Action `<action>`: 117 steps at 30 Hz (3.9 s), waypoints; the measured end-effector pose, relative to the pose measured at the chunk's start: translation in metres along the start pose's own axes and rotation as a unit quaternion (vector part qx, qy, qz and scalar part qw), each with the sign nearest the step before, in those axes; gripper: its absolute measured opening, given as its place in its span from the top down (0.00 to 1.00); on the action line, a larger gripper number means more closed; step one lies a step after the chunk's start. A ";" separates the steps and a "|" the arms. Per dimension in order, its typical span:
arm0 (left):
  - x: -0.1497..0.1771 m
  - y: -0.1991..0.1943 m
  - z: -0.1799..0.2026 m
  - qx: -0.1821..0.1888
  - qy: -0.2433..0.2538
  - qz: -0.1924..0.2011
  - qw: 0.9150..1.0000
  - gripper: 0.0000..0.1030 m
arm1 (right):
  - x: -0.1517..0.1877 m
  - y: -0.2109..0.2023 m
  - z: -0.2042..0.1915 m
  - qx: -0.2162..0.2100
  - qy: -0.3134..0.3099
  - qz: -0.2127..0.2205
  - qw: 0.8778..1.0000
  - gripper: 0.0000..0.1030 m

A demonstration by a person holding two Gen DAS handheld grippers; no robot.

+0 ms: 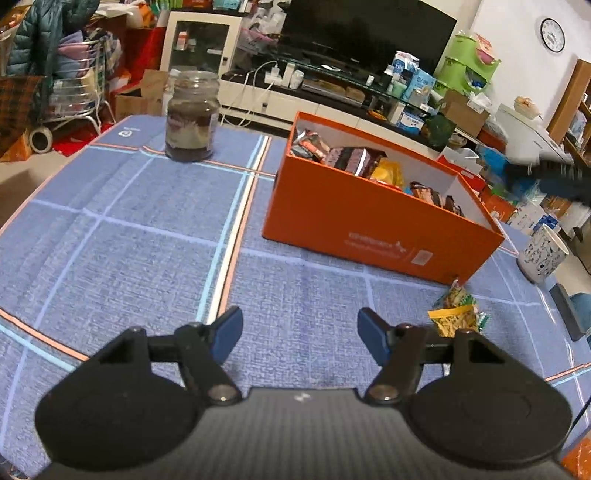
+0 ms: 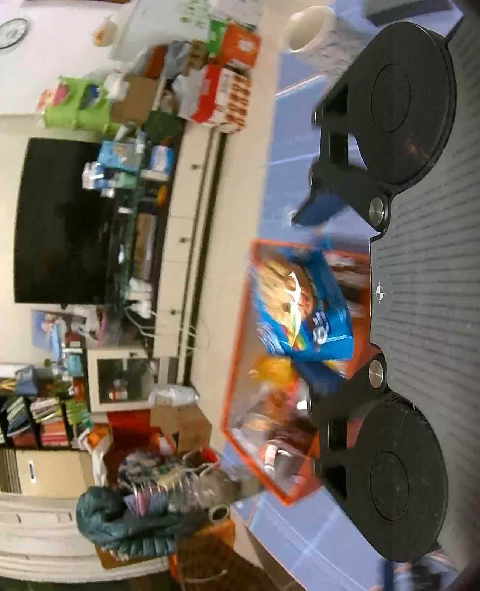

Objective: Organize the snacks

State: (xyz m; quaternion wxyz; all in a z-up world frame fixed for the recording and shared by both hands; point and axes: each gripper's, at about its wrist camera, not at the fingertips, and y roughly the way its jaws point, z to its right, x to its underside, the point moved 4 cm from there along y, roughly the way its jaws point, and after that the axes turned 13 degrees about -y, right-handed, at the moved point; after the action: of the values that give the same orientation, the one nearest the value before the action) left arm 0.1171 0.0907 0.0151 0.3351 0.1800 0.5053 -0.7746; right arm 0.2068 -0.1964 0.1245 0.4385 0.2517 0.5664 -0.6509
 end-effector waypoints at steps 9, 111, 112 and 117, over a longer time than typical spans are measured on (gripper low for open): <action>-0.001 -0.002 0.000 0.014 -0.007 -0.009 1.000 0.33 | 0.116 -0.036 -0.067 -0.031 -0.028 -0.042 0.998 0.24; 0.079 0.069 0.100 -0.024 0.106 -0.061 0.992 0.56 | 0.182 -0.002 -0.036 -0.052 0.027 -0.157 0.986 0.60; 0.079 0.069 0.101 -0.026 0.107 -0.063 0.992 0.57 | 0.181 -0.003 -0.036 -0.054 0.029 -0.155 0.986 0.64; 0.073 0.065 0.103 -0.028 0.114 -0.058 0.991 0.63 | 0.175 -0.006 -0.042 -0.059 0.023 -0.146 0.987 0.65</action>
State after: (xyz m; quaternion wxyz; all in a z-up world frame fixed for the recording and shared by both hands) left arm 0.1168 -0.0442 -0.0297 0.2343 0.2281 0.5714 -0.7527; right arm 0.1089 -0.2064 -0.0262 0.3395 0.1547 0.6443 -0.6677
